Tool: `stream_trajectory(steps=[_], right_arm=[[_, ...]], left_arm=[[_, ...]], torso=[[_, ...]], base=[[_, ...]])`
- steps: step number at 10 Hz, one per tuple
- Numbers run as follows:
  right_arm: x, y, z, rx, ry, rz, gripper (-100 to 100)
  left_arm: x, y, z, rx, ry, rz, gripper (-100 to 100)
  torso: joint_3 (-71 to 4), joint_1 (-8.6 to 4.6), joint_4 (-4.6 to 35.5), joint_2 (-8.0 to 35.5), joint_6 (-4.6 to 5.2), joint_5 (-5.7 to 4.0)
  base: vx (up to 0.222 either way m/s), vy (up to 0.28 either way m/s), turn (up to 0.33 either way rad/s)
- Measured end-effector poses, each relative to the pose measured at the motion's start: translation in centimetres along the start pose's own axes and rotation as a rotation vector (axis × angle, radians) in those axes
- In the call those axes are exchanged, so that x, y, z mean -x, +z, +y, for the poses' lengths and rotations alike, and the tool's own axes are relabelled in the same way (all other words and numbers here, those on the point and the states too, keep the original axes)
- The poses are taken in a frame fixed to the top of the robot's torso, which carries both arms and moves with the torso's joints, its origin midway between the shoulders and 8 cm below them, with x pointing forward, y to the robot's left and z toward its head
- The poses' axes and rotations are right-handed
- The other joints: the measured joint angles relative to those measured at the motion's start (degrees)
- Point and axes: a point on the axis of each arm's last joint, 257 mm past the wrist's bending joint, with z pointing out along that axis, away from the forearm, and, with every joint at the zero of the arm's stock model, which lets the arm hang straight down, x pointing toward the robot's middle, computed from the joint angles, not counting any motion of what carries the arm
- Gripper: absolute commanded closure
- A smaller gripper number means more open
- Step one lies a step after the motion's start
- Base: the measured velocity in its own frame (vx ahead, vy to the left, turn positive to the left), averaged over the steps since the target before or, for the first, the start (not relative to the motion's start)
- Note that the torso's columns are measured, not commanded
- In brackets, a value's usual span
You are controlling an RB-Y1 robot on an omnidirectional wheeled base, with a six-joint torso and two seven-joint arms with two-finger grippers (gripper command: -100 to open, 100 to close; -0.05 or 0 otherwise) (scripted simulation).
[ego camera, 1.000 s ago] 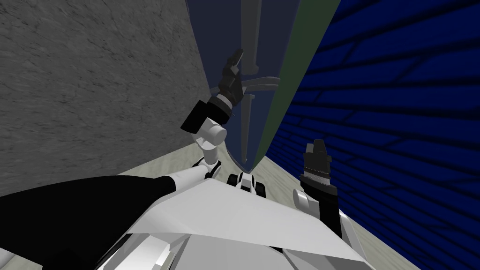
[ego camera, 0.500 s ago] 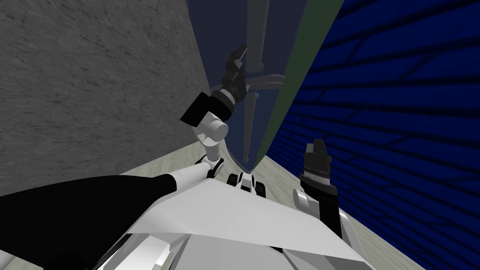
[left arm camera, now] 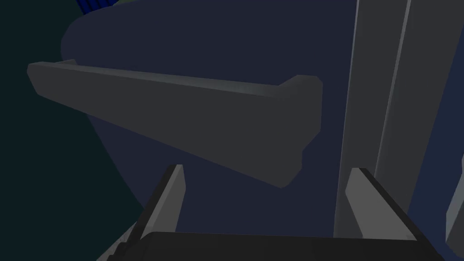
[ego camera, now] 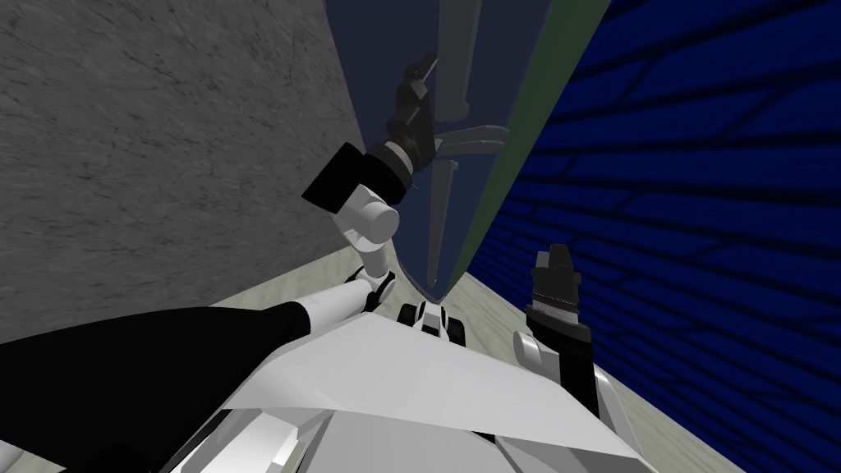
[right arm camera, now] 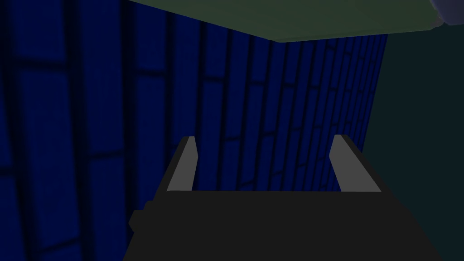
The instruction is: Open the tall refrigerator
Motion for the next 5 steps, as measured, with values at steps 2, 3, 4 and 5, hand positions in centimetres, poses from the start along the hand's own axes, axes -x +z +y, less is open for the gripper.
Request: stream_trajectory(steps=[2, 3, 4, 5], right_arm=[[0.00, 0.00, 0.00, 0.000, 0.000, 0.000, 0], [0.00, 0.00, 0.00, 0.000, 0.000, 0.000, 0], [0.00, 0.01, 0.00, 0.000, 0.000, 0.000, 0], [0.00, 0.01, 0.00, 0.000, 0.000, 0.000, 0]], left_arm=[[0.01, 0.32, -0.78, 0.001, -0.002, 0.001, -100], [0.01, 0.32, -0.87, 0.000, -0.002, 0.001, 100], [0.03, 0.18, -0.69, -0.003, -0.001, 0.001, 100], [0.06, -0.03, -0.19, -0.002, 0.000, -0.001, 100]], torso=[[0.0, 0.07, 0.0, 0.1, 0.00, 0.02], [0.1, 0.11, 0.0, 0.1, 0.04, 0.03], [0.0, 0.13, -0.1, 0.1, 0.07, 0.02], [0.0, 0.07, -0.1, 0.0, 0.06, 0.01]], base=[[0.042, -0.021, 0.009], [-0.018, 0.015, -0.008], [-0.065, 0.026, -0.016], [-0.077, 0.025, -0.014]])
